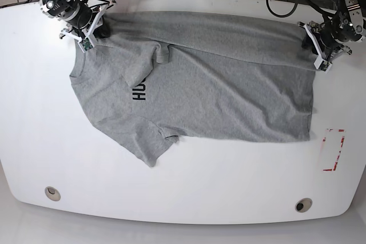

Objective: Layout the t-shirt on the table in an organized manner, then fold the t-shirt properly
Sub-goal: 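Move the right gripper onto the shirt near the printed letters and pinch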

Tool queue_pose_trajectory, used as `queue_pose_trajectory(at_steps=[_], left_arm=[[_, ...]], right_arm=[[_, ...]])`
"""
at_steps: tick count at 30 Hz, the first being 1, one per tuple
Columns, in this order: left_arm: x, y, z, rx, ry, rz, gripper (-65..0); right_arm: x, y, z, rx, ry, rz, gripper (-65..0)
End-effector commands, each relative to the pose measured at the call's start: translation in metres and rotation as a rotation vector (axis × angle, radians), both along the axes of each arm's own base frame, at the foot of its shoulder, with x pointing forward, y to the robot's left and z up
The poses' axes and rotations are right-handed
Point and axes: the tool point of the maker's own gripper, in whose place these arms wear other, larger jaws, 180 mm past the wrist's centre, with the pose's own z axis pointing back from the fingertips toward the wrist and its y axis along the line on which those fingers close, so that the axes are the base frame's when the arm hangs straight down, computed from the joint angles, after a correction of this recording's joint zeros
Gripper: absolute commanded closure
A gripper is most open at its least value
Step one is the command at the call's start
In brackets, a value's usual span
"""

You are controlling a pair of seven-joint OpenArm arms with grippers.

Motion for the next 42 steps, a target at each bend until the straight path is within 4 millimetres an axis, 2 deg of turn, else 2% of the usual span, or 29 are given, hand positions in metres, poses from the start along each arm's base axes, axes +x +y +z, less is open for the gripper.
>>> queue_pose_trajectory(at_steps=[1, 5, 10, 13, 17, 20, 24, 26, 28, 30, 33, 37, 42], left_arm=[[-0.016, 0.012, -0.004, 0.057, 0.068, 0.000, -18.3], [-0.015, 0.011, -0.001, 0.062, 0.057, -0.008, -18.3], [-0.005, 0.014, 0.016, 0.087, 0.001, -0.003, -18.3], [0.001, 0.015, 0.025, 0.098, -0.028, -0.006, -18.3], [0.015, 0.012, 0.041, 0.116, -0.086, -0.023, -18.5], [0.020, 0.010, 0.047, 0.128, -0.088, -0.018, -18.9], [0.032, 0.009, 0.062, 0.155, -0.120, -0.021, -24.2], [0.035, 0.012, 0.071, 0.171, -0.143, -0.014, -25.4], [0.036, 0.016, 0.076, 0.180, -0.159, -0.003, -25.4], [0.036, 0.018, 0.079, 0.180, -0.168, 0.011, -25.4], [0.037, 0.017, 0.079, 0.177, -0.171, 0.012, -25.4], [0.036, 0.017, 0.078, 0.175, -0.169, 0.015, -25.4], [0.036, 0.018, 0.078, 0.177, -0.169, 0.016, -25.4]], right_arm=[[-0.013, -0.016, -0.004, -0.091, 0.062, 0.003, -5.9], [-0.005, -0.006, 0.013, -0.092, 0.006, 0.026, -5.9], [0.008, 0.013, 0.030, -0.072, -0.065, 0.026, -6.3], [0.024, 0.021, 0.044, -0.059, -0.125, 0.022, -7.6], [0.029, 0.025, 0.049, -0.062, -0.133, 0.019, -17.4], [0.042, 0.028, 0.057, -0.064, -0.157, 0.017, -29.5], [0.053, 0.035, 0.060, -0.049, -0.166, 0.001, -38.5], [0.058, 0.043, 0.062, -0.028, -0.179, -0.002, -38.5], [0.064, 0.058, 0.063, 0.002, -0.188, 0.016, -38.2], [0.071, 0.078, 0.065, 0.034, -0.202, 0.054, -36.8], [0.081, 0.096, 0.066, 0.063, -0.214, 0.094, -34.9], [0.098, 0.103, 0.067, 0.079, -0.230, 0.108, -34.6], [0.117, 0.101, 0.065, 0.086, -0.237, 0.105, -34.6]])
